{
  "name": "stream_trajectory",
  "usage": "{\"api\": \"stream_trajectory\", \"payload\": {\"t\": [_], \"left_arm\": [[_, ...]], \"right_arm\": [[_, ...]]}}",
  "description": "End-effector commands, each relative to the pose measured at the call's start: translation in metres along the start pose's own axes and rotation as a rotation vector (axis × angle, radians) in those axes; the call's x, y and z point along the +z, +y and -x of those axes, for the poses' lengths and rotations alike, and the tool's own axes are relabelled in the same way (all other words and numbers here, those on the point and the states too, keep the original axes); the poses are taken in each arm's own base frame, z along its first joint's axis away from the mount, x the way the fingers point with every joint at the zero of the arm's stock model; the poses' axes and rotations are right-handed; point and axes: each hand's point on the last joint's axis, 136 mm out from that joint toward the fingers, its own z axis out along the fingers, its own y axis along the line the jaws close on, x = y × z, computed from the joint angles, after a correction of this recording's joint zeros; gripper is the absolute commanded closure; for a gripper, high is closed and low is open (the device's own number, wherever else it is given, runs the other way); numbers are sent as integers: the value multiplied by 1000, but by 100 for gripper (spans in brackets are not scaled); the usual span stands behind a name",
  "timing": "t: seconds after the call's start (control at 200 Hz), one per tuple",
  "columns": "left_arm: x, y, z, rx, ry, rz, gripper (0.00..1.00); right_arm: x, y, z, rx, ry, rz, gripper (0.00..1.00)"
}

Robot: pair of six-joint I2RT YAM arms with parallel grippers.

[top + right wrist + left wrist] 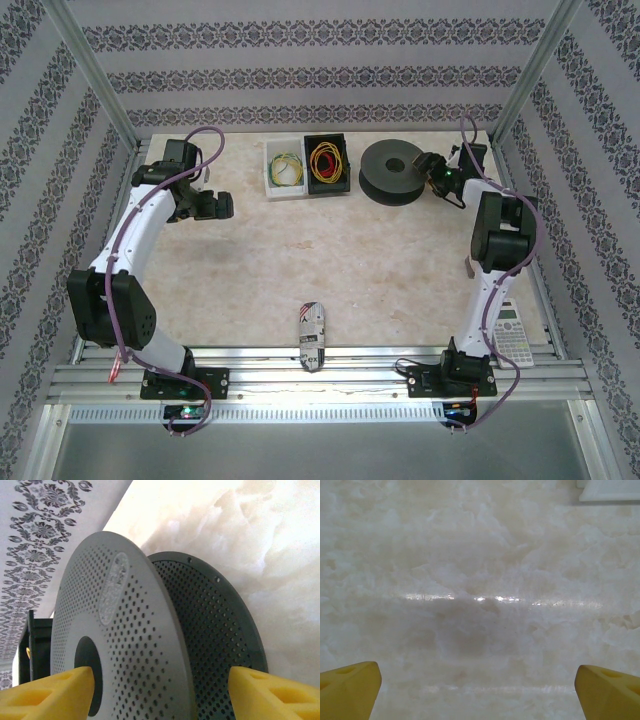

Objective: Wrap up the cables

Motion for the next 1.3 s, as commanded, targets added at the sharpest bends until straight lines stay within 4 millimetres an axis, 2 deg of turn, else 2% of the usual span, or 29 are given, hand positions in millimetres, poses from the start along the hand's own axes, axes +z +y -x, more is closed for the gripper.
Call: {"api": "stream_trajectory", "payload": {"t": [0.0, 0.17, 0.43, 0.714, 0.869, 0.969, 1.114, 1.214, 1.294], "left_arm": [[-2, 3, -6, 24, 28, 18, 0], [0, 3, -6, 23, 31, 15, 1], [2, 2, -5, 29, 26, 14, 1], [2, 3, -6, 34, 20, 15, 0], [-1, 3, -7, 34, 16, 14, 0], [-8, 3, -3, 24, -9, 17, 1], [-5, 0, -7, -4, -34, -8, 0], [0, 2, -14, -8, -31, -5, 0], [3, 2, -17, -9, -36, -7, 0]], "right_arm": [[7, 8, 4, 10, -3, 38, 31], [12, 5, 3, 29, -1, 50, 39], [14, 10, 5, 49, -7, 85, 53], [6, 11, 7, 57, -25, 74, 80], [-16, 20, 13, 21, -62, 52, 100], [-33, 32, 16, -2, -77, 64, 100], [-64, 64, 15, -61, -79, 110, 100], [-94, 93, 4, -133, -78, 141, 100], [-119, 117, -13, -188, -69, 173, 100]]}}
